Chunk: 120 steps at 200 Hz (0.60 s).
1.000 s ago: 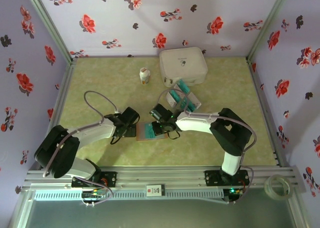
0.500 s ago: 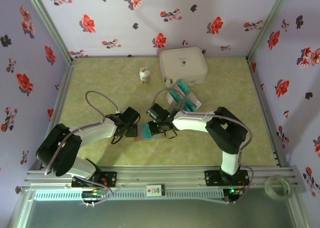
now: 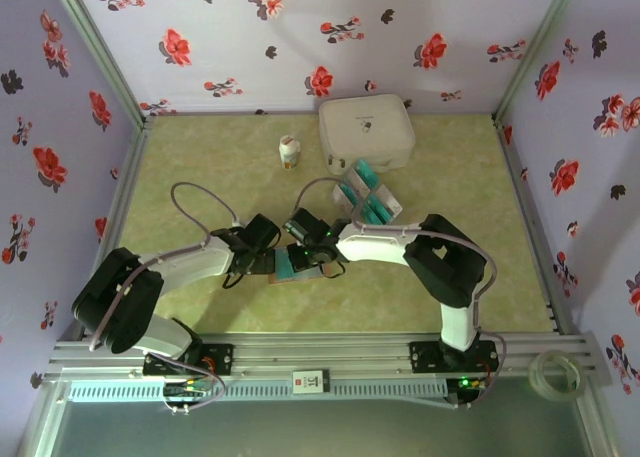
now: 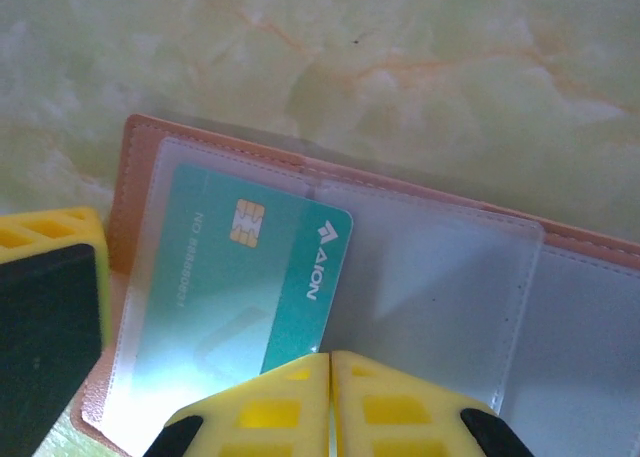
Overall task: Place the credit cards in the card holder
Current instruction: Insert the credit card into the card slot.
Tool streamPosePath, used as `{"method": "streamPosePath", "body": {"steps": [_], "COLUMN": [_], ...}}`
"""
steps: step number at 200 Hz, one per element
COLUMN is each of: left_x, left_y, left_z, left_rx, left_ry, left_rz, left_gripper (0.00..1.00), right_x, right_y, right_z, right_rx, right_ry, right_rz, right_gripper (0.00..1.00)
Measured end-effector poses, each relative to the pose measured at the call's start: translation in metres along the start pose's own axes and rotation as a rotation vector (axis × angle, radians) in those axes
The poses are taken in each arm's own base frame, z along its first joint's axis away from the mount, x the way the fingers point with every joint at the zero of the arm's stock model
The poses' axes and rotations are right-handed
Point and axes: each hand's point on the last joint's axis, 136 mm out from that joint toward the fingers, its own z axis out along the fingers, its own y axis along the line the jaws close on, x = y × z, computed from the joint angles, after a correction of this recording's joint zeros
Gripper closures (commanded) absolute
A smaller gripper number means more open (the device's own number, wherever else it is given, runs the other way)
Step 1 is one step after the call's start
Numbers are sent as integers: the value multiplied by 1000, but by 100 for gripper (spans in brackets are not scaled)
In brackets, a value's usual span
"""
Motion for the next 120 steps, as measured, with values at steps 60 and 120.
{"method": "streamPosePath", "body": {"steps": [60,120], "left_x": [-1,-4], "left_y": [0,0], "left_z": [0,-5], "left_rx": [2,12], "left_ry": [-2,-18], "left_rz": [-1,-5], "left_gripper": [0,0], "right_x": [1,14], "right_y": [-7,-38], "right_z": [-3,-12], "right_rx": [20,60], "right_ry": [-8,1], "right_rz": [3,44], "right_gripper": [91,92]}}
